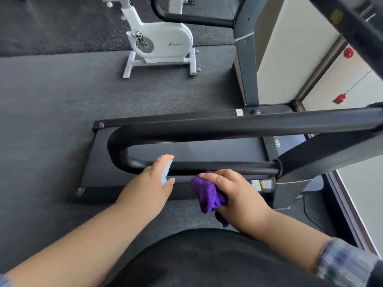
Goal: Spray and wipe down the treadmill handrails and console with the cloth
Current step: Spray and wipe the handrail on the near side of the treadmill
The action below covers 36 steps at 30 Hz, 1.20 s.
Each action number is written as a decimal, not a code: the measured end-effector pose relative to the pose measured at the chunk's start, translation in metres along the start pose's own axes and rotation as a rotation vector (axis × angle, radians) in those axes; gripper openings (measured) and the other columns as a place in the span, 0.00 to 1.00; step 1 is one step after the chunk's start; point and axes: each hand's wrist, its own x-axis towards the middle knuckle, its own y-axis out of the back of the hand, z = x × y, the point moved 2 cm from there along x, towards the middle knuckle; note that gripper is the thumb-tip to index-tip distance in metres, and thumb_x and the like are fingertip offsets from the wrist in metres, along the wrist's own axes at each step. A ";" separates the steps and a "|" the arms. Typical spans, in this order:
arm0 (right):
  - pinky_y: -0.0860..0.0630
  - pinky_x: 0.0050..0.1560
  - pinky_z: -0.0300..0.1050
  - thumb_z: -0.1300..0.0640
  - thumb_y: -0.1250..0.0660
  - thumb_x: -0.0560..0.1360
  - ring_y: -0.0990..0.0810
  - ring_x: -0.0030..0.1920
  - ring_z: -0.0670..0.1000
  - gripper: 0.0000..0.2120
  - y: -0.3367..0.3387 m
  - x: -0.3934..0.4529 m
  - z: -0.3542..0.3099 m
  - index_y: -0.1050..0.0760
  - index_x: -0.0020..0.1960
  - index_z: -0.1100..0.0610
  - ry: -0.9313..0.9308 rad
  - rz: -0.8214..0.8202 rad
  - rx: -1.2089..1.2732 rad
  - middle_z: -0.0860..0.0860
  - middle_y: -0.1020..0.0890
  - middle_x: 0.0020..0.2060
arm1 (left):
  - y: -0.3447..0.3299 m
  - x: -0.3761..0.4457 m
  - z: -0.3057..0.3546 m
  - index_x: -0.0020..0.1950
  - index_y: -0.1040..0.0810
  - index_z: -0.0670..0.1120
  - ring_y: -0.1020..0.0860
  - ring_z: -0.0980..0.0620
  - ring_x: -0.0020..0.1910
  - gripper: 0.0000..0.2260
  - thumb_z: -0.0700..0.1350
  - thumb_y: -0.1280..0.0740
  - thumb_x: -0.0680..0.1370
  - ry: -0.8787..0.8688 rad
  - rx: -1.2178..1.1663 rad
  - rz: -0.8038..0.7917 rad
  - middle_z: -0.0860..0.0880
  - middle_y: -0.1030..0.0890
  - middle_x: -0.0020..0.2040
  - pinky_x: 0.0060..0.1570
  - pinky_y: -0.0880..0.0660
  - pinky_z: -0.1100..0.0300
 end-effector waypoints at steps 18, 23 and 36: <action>0.27 0.63 0.45 0.59 0.26 0.69 0.24 0.61 0.44 0.33 0.046 -0.055 0.075 0.29 0.70 0.40 -0.038 -0.137 0.151 0.42 0.23 0.59 | -0.041 0.016 0.085 0.67 0.42 0.62 0.26 0.54 0.36 0.21 0.51 0.36 0.79 -0.082 0.155 0.049 0.54 0.26 0.42 0.36 0.23 0.53; 0.27 0.63 0.47 0.55 0.28 0.70 0.25 0.61 0.46 0.31 0.065 -0.077 0.092 0.28 0.71 0.44 -0.129 -0.139 0.159 0.47 0.22 0.61 | -0.062 0.027 0.129 0.66 0.41 0.60 0.27 0.55 0.31 0.19 0.51 0.36 0.79 -0.214 0.201 0.024 0.53 0.28 0.40 0.30 0.25 0.55; 0.26 0.63 0.52 0.55 0.27 0.69 0.23 0.61 0.53 0.31 0.081 -0.066 0.096 0.27 0.72 0.49 -0.110 0.036 0.093 0.50 0.22 0.60 | -0.073 0.009 0.131 0.71 0.46 0.63 0.23 0.51 0.41 0.24 0.53 0.37 0.80 -0.189 0.134 -0.016 0.51 0.23 0.53 0.39 0.23 0.54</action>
